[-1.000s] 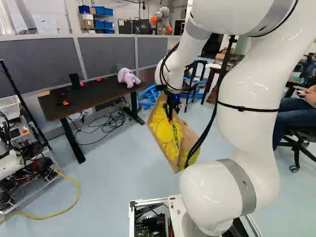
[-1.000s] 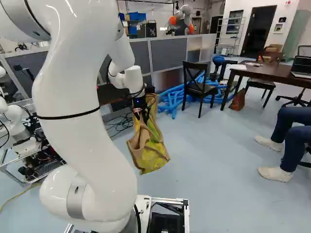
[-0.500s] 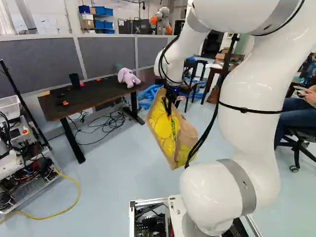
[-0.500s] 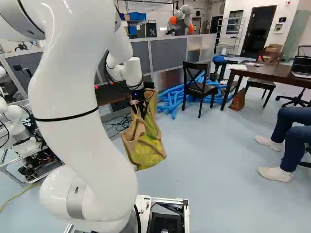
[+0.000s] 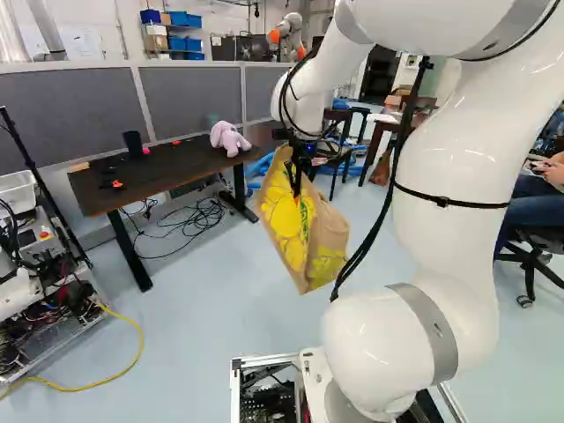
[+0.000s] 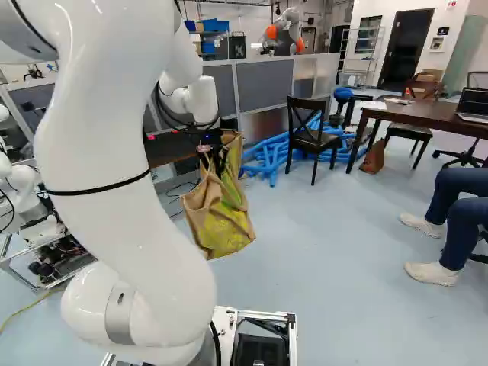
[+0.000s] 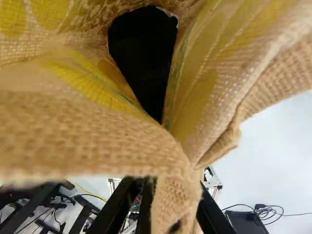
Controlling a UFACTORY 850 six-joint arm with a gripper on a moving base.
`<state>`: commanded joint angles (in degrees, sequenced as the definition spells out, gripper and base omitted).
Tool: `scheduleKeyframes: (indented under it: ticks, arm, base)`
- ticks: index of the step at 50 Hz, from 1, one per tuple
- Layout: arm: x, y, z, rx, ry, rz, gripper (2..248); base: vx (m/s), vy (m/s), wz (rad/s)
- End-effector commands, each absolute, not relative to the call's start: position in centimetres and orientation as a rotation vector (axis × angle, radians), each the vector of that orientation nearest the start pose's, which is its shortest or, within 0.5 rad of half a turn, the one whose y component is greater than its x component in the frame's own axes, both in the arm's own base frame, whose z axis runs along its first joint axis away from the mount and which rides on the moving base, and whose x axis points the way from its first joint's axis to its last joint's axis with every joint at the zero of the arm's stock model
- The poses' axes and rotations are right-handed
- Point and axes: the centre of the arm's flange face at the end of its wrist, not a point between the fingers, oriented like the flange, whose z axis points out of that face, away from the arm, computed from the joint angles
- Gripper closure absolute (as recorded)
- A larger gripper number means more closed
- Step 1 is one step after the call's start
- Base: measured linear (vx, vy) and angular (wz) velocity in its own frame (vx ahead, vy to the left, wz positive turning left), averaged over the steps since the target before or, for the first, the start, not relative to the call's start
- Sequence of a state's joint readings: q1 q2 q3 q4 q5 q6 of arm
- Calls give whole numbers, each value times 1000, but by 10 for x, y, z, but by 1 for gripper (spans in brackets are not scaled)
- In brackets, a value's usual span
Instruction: Pick up the bag on the ground and place it on the table
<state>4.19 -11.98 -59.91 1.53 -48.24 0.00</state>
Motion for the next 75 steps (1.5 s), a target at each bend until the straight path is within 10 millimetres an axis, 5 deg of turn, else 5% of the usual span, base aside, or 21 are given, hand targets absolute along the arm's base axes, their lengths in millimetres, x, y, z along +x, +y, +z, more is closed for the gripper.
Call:
scheduleKeyframes:
  ticks: [75]
  arm:
    - [473, 45, 588, -3073, -67, -25, 229]
  base:
    - [0, 0, 0]
